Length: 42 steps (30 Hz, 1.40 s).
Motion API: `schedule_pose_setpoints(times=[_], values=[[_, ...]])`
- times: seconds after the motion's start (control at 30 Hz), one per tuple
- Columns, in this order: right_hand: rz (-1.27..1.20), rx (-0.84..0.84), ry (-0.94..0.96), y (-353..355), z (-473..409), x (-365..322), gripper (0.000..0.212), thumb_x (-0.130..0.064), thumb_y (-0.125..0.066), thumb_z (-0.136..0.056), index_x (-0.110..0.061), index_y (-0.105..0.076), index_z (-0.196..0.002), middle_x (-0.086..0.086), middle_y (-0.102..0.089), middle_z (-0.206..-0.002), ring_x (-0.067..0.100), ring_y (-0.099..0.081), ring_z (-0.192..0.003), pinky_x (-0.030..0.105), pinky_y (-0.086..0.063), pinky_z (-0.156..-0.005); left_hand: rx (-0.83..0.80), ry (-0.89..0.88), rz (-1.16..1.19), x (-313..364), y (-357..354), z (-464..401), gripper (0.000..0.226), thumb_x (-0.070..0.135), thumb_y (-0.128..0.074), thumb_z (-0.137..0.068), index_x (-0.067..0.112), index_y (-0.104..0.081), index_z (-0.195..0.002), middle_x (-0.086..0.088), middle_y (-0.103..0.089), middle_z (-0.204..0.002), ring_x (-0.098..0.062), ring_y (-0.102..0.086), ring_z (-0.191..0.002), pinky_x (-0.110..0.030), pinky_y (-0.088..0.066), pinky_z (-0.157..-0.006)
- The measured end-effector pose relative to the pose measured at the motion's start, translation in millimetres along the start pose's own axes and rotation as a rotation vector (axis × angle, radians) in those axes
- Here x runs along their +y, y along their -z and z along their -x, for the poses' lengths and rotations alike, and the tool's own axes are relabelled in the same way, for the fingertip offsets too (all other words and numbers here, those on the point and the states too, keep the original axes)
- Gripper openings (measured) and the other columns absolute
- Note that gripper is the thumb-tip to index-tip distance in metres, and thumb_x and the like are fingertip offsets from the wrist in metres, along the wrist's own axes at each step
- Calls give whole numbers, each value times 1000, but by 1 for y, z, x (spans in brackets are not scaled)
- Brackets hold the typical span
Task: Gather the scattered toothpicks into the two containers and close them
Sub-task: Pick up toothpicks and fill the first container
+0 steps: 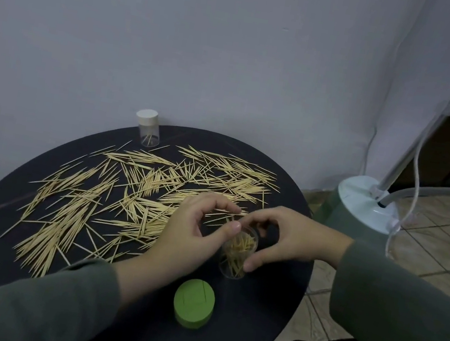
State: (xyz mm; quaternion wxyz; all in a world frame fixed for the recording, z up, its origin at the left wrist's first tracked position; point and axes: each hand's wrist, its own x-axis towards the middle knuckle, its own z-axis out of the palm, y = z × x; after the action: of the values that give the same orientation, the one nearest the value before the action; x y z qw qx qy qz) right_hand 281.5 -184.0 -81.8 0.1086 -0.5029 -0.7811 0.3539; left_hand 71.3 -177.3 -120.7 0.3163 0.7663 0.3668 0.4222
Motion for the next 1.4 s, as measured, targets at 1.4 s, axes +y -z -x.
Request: schedule_pose_setpoints(times=[1.4], values=[[584,309,-157,5,-64,39,51,-50,-58,-91,-38,-46,-139,-9,-42,-141,15,-35,-133,43,-29,-108,-311,48,-986,-42,13,-50,61,58,-49,-91,29,-40,-143,9,-43,-142,-16,-37,-122,-34,-36,-104]])
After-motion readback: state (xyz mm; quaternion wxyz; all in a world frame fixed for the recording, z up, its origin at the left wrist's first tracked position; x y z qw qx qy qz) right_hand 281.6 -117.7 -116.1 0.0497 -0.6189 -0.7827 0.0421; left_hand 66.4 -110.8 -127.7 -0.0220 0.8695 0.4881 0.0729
